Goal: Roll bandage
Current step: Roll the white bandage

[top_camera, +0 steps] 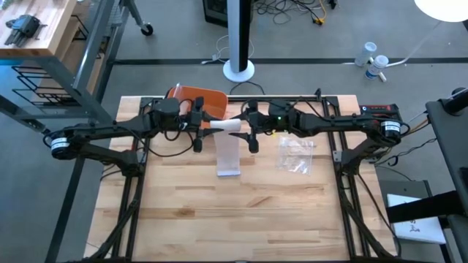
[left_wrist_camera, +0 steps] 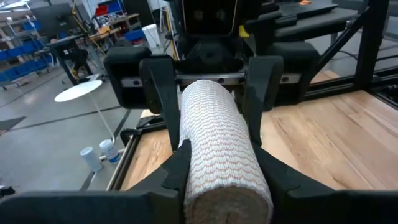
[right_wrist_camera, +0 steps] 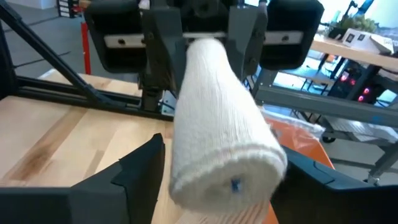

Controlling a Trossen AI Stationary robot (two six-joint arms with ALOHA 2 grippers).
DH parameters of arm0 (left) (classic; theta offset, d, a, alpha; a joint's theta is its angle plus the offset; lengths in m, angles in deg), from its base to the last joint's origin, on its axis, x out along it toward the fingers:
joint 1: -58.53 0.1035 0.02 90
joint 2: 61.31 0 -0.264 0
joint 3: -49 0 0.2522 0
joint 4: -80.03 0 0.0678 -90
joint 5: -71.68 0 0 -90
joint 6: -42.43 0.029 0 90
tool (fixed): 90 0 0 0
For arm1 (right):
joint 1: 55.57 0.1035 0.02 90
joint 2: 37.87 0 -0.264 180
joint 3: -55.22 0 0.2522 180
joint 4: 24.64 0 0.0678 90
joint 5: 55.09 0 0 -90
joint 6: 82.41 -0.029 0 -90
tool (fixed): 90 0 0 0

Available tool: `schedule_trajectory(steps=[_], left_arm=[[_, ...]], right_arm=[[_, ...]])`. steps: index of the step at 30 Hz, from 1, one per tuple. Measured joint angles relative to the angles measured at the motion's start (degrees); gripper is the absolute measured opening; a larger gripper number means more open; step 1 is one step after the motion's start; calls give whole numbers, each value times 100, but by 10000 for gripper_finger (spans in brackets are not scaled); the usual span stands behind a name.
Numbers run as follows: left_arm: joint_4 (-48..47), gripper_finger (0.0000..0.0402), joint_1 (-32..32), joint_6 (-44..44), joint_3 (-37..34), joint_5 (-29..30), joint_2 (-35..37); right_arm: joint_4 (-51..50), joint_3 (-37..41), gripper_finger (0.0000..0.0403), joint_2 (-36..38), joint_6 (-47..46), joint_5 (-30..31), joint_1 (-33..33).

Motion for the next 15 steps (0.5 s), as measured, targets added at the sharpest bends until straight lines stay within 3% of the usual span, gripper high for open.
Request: schedule_trajectory(steps=[9,15], left_arm=[[23,98,0,-17,-2,2,0],[54,104,0,-34,-2,-16,0]], right_arm=[[15,0,193,3,-57,-7,2],[167,0,188,9,-379,-188,0]])
